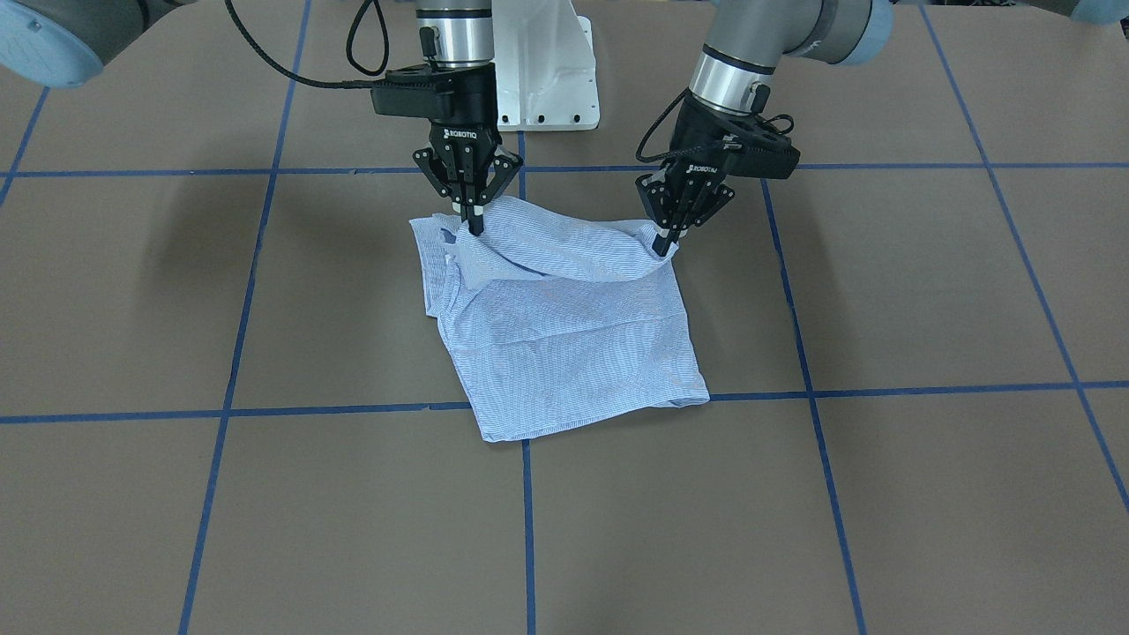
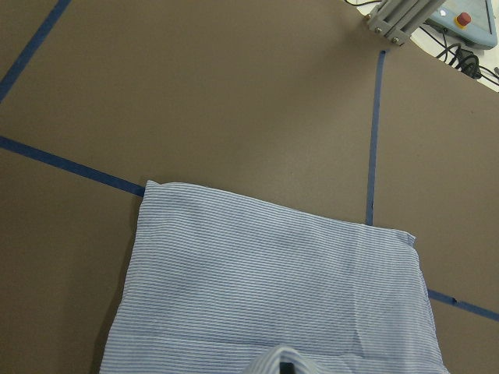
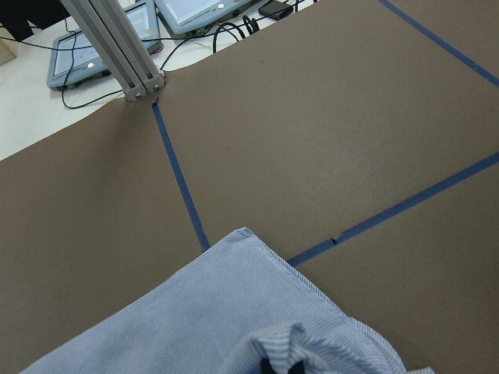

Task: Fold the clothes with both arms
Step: 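Lift the near edge with both grippers and fold it away from the robot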

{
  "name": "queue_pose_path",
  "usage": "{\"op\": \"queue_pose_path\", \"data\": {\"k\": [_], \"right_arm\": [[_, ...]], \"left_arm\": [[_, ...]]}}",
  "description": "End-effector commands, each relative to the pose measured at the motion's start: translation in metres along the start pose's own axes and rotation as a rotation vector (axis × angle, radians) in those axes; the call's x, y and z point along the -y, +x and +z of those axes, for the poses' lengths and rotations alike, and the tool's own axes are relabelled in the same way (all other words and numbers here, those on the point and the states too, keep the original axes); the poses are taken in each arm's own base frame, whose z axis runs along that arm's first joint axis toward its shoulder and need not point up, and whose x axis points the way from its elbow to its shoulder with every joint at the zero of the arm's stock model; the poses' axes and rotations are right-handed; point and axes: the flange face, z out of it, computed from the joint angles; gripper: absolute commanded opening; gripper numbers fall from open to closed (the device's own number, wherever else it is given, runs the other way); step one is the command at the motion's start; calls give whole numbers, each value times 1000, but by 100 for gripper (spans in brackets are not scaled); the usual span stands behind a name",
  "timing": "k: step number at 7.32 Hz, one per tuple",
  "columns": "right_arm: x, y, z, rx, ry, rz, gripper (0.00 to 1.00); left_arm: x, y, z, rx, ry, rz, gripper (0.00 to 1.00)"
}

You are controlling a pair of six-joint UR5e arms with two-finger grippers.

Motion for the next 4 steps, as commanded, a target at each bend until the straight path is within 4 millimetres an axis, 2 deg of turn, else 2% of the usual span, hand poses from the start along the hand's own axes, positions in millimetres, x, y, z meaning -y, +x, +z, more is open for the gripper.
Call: {"op": "queue_pose_path", "data": {"k": [1,3,4], "right_arm": [[14,-18,49,-40,35,-26,0],[6,-46,111,-27,39,-55,0],[0,-51,129,-39,28,-72,0]], "left_arm": [[0,-8,32,55,5,2,0],[10,-11,77,121,22,-3,0],[13,-13,94,146,37,-3,0]]}}
